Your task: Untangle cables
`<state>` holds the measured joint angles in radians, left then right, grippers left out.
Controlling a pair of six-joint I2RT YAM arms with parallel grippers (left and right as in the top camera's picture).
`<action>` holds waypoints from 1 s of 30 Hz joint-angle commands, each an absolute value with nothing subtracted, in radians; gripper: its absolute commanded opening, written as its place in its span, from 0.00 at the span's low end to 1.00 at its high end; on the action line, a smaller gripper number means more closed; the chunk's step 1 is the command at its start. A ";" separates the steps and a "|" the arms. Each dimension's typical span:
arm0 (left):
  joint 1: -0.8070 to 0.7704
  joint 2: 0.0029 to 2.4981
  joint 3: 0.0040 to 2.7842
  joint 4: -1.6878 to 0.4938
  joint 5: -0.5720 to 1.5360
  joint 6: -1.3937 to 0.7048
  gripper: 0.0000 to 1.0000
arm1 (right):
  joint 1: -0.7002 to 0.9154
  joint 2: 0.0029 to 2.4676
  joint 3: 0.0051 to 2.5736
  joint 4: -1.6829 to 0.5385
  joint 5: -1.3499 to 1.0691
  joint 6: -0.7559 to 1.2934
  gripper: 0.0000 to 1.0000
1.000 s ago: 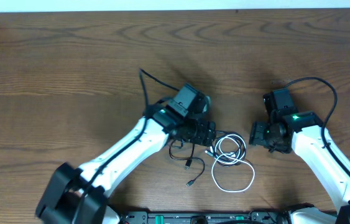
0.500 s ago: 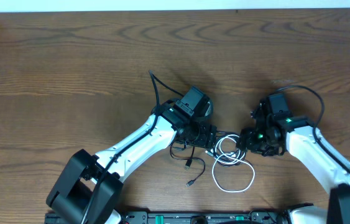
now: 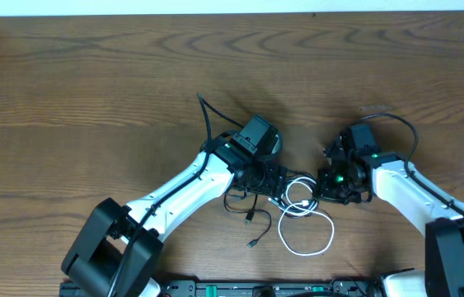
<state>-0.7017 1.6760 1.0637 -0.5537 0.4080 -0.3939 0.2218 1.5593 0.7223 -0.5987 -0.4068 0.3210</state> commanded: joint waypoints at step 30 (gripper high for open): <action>-0.630 1.618 1.053 -0.186 0.722 -0.529 0.72 | 0.211 1.281 0.873 -0.689 -0.639 0.203 0.01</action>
